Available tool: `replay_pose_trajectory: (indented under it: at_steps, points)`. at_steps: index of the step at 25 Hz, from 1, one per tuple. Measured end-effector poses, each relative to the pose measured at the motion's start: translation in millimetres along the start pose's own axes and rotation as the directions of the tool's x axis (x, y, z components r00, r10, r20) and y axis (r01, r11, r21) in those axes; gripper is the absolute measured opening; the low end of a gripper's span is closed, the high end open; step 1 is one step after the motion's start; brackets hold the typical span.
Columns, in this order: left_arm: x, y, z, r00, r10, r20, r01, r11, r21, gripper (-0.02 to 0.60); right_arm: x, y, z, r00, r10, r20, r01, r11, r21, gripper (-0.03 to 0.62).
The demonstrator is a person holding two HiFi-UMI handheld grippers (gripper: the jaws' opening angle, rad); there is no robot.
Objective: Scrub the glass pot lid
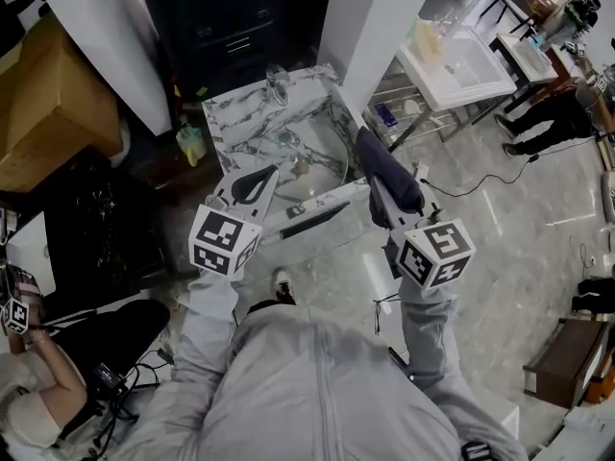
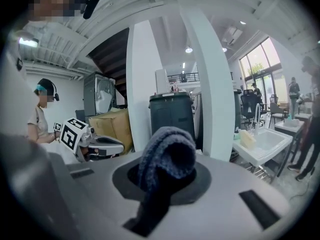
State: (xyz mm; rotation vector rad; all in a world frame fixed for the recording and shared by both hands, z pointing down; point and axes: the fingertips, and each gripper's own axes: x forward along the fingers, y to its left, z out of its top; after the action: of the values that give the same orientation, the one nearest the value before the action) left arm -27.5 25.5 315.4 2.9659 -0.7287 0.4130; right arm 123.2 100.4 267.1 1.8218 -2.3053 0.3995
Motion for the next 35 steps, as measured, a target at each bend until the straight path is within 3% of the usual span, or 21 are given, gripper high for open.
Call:
replay_pose_trajectory:
  at_steps: [14,22,35]
  points:
    - [17,65,-24,0.999,0.012,-0.041,-0.014,0.999,-0.053,0.026,77,-8,-2,0.997,0.006,-0.072,-0.002,0.998,0.064,0.058]
    - [25,77,-33,0.996,0.047,-0.078,-0.052,0.997,-0.05,0.026,100,-21,-8,0.995,0.021,-0.093,-0.013,0.996,0.089,0.058]
    - [71,101,-35,0.972,0.191,-0.136,-0.206,0.973,-0.103,0.026,161,-82,-21,0.975,0.159,-0.152,-0.138,0.98,0.141,0.058]
